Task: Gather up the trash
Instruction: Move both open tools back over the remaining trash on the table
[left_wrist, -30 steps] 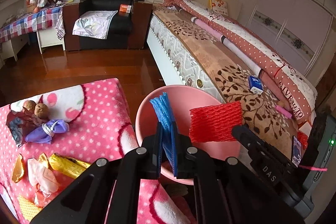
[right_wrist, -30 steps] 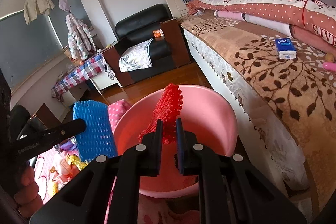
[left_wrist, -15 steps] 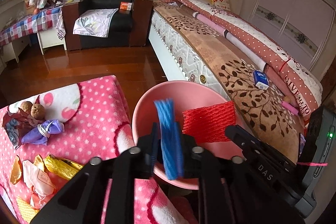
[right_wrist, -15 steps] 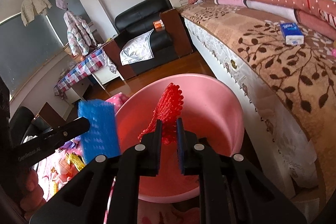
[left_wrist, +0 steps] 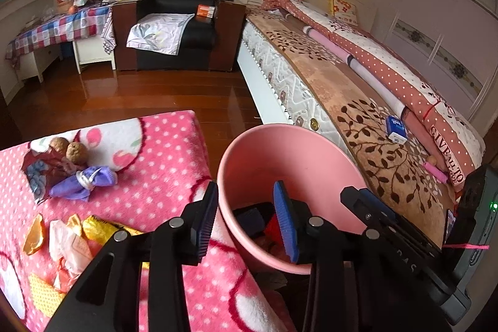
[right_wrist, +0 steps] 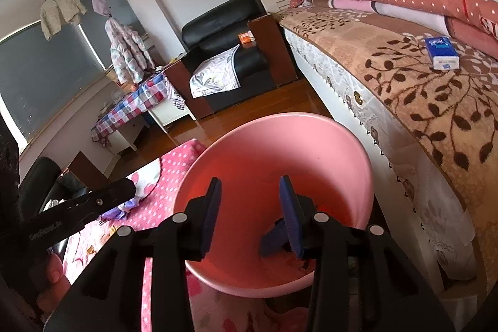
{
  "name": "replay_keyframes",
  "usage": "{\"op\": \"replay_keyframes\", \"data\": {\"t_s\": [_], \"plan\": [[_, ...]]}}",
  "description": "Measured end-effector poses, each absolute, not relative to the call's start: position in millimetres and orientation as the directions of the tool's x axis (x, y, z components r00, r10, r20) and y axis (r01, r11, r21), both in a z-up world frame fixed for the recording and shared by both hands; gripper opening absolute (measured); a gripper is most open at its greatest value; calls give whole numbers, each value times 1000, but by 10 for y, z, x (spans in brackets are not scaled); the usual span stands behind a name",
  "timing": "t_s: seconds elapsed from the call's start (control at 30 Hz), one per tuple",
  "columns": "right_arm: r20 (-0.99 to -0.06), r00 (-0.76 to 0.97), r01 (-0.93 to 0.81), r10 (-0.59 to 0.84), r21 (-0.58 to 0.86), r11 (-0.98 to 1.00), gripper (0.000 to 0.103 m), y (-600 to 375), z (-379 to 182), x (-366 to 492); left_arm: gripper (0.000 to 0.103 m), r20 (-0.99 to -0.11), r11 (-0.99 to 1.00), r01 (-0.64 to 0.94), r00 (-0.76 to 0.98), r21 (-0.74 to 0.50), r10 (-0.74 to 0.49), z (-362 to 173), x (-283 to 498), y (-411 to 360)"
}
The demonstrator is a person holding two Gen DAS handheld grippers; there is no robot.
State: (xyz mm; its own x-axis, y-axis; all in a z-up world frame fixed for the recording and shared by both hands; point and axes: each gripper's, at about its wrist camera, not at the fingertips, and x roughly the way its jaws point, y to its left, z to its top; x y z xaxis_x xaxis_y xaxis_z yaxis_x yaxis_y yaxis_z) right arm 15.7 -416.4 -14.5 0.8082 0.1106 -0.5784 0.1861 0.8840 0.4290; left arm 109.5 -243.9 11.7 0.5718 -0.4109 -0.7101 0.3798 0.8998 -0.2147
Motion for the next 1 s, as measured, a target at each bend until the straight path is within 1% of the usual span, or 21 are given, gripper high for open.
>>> {"op": "replay_keyframes", "data": {"t_s": [0.23, 0.63, 0.87, 1.0], "plan": [[-577, 809, 168, 117, 416, 894, 40, -4051, -82, 57, 37, -721, 911, 354, 573, -213, -391, 85, 974, -2269], [-585, 785, 72, 206, 416, 906, 40, -3547, -15, -80, 37, -724, 939, 273, 602, -209, -336, 108, 706, -1732], [-583, 776, 11, 240, 393, 919, 40, -3230, 82, -199, 37, -721, 960, 188, 634, -208, -281, 116, 541, -1280], [-587, 764, -15, 267, 397, 918, 40, -3082, 93, -266, 37, -720, 974, 158, 657, -160, -224, 103, 404, -1095]]}}
